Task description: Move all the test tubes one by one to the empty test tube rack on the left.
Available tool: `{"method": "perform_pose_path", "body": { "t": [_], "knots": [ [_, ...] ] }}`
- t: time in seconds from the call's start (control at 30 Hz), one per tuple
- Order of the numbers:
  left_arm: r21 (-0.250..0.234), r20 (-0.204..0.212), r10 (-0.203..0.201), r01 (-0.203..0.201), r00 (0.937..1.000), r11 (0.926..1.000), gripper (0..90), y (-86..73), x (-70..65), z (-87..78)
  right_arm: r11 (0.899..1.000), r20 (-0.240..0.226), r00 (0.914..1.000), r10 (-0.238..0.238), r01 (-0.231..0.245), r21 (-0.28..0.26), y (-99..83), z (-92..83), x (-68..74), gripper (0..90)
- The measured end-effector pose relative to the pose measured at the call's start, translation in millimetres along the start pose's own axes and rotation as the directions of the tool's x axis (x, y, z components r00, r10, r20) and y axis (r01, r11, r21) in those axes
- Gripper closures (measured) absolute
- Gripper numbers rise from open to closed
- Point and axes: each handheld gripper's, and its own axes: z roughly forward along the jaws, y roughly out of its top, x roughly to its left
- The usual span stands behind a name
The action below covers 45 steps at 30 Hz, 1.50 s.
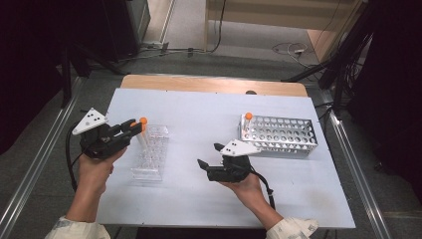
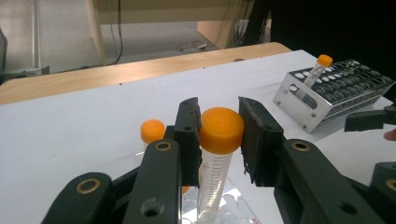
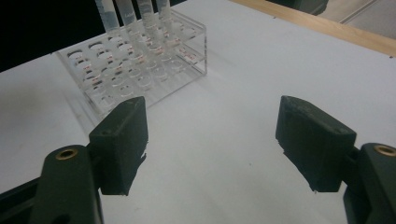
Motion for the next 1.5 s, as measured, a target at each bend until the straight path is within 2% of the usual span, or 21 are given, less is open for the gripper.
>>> {"method": "perform_pose_path", "body": {
  "t": [0.17, 0.3, 0.6, 0.8, 1.13, 1.5],
  "knots": [
    [0.008, -0.017, -0.005, 0.005, 0.9998, 1.0, 70.7, -3.2, 4.9, 1.0, 1.0, 0.005, 1.0, -0.002, 0.003, -0.002, -0.5, 0.1, 0.2, 23.7],
    [0.023, -0.03, 0.014, -0.014, 0.9995, 0.9996, 70.8, -6.3, 3.4, 5.3, 1.0, 0.005, 1.0, -0.006, 0.006, 0.0, -0.6, 0.5, 0.5, 23.7],
    [0.029, -0.051, 0.027, -0.025, 0.9983, 0.9993, 70.7, -9.9, 0.6, 6.8, 1.0, 0.007, 1.0, -0.006, 0.006, -0.002, -0.7, -1.1, 0.2, 23.8],
    [0.036, -0.061, 0.023, -0.021, 0.9979, 0.9991, 70.6, -13.7, -1.0, 6.4, 1.0, 0.007, 0.9999, -0.008, 0.008, -0.005, -0.4, -1.9, 0.3, 23.9],
    [0.042, -0.08, 0.038, -0.034, 0.9961, 0.9985, 70.6, -20.7, -5.2, 8.1, 1.0, 0.006, 0.9999, -0.013, 0.013, -0.002, -0.7, -1.8, 1.6, 25.8],
    [0.068, -0.094, 0.044, -0.038, 0.9946, 0.997, 70.4, -29.0, -6.5, 12.2, 1.0, 0.003, 1.0, -0.009, 0.009, 0.0, -1.2, -1.1, 1.2, 25.8]
  ]
}}
